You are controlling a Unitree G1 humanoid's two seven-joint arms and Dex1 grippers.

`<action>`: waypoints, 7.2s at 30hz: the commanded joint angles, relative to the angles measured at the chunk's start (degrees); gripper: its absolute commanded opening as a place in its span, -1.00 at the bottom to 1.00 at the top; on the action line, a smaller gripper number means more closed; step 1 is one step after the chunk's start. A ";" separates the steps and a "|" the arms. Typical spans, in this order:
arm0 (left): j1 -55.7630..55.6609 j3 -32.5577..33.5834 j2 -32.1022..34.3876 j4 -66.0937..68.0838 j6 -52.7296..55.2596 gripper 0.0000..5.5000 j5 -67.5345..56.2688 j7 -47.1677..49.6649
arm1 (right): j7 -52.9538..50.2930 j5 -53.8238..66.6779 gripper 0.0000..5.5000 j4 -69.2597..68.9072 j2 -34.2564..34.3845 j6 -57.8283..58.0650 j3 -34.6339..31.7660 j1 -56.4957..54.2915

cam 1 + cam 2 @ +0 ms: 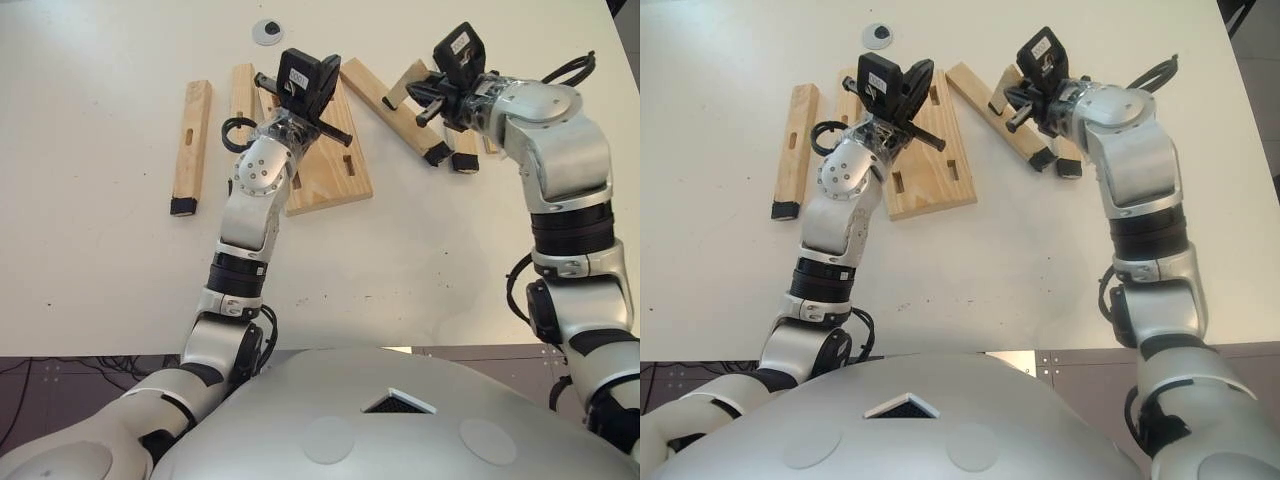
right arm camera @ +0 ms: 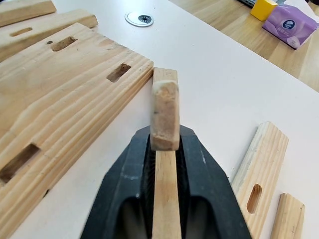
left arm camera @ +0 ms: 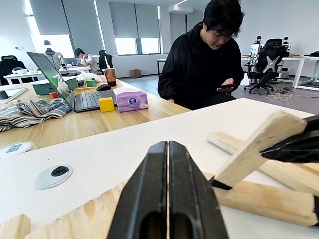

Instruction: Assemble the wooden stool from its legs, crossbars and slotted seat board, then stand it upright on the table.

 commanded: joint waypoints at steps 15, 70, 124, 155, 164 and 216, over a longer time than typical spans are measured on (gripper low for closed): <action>-2.18 0.72 -0.15 7.61 -1.75 -1.00 2.48 2.15 | -2.62 5.79 -0.58 2.68 4.77 5.42 -6.37 -0.96; -1.75 0.28 -1.08 10.83 -3.13 -1.00 3.03 3.50 | 8.40 6.58 -0.85 -2.71 -6.45 6.45 -2.54 -1.12; -0.40 1.15 -4.53 15.35 -7.26 -1.00 3.21 9.04 | 21.55 -0.86 -0.85 15.09 -8.53 -4.09 4.85 -20.19; 0.04 0.46 -6.49 16.22 -7.82 -1.00 4.54 10.33 | 23.68 0.89 -0.85 15.84 -9.73 3.32 12.93 -10.86; 0.96 0.92 -6.17 16.80 -9.14 -1.00 4.12 11.79 | 26.41 2.97 -0.85 21.80 -9.00 5.75 9.67 -17.84; 0.51 0.77 -5.89 16.71 -8.80 -1.00 4.40 11.73 | 25.55 0.78 -0.85 18.64 -8.15 5.69 8.50 -15.81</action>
